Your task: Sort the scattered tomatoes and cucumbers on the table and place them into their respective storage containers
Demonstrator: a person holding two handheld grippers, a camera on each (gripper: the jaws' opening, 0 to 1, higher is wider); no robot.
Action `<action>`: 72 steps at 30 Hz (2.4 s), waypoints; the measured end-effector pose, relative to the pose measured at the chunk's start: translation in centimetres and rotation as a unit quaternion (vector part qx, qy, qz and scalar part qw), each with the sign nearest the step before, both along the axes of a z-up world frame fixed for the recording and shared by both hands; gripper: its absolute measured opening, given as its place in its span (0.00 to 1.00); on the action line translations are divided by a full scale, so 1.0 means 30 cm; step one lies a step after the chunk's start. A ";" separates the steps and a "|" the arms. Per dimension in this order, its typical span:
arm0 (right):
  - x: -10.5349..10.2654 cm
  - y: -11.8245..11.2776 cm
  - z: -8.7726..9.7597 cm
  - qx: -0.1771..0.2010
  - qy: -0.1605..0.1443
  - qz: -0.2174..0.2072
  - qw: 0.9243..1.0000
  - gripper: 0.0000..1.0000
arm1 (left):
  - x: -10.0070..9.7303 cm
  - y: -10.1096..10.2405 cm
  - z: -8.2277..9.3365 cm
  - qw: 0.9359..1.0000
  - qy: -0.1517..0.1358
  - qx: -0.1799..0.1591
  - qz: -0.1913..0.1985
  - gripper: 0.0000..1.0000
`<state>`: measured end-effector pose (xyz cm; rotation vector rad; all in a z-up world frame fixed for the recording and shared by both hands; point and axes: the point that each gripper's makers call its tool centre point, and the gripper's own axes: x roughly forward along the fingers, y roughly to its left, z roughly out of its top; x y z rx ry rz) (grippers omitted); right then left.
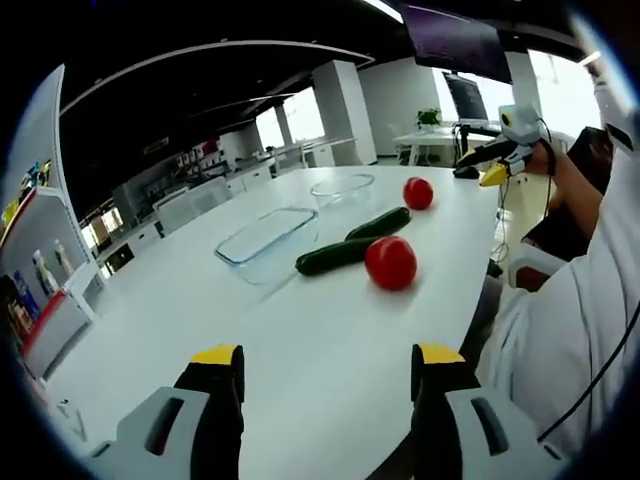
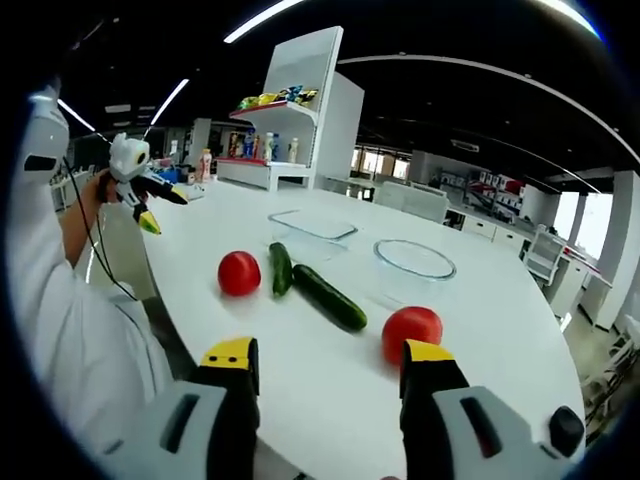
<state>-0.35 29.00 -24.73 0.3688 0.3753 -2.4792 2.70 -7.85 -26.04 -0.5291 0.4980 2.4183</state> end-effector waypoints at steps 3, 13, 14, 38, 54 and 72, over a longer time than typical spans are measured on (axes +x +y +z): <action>-0.003 0.005 -0.008 0.001 -0.002 -0.002 1.000 0.56 | 0.000 0.007 -0.014 1.000 -0.005 -0.003 -0.004 0.67; -0.043 0.077 0.015 -0.013 0.020 -0.050 0.998 0.53 | 0.010 0.036 -0.036 1.000 -0.015 -0.010 -0.022 0.65; -0.046 0.080 0.013 -0.015 0.020 -0.053 0.998 0.53 | 0.009 0.036 -0.038 1.000 -0.015 -0.011 -0.022 0.65; -0.206 0.170 -0.097 -0.046 0.018 -0.142 0.989 0.75 | 0.000 0.080 -0.065 0.999 -0.027 -0.018 -0.041 0.65; -0.360 0.135 -0.140 -0.038 0.053 -0.165 0.984 0.75 | 0.009 0.093 -0.103 0.997 -0.037 -0.032 -0.059 0.64; -0.456 0.069 -0.219 -0.077 0.037 -0.154 0.984 0.70 | -0.005 0.110 -0.064 0.998 -0.024 0.017 -0.056 0.61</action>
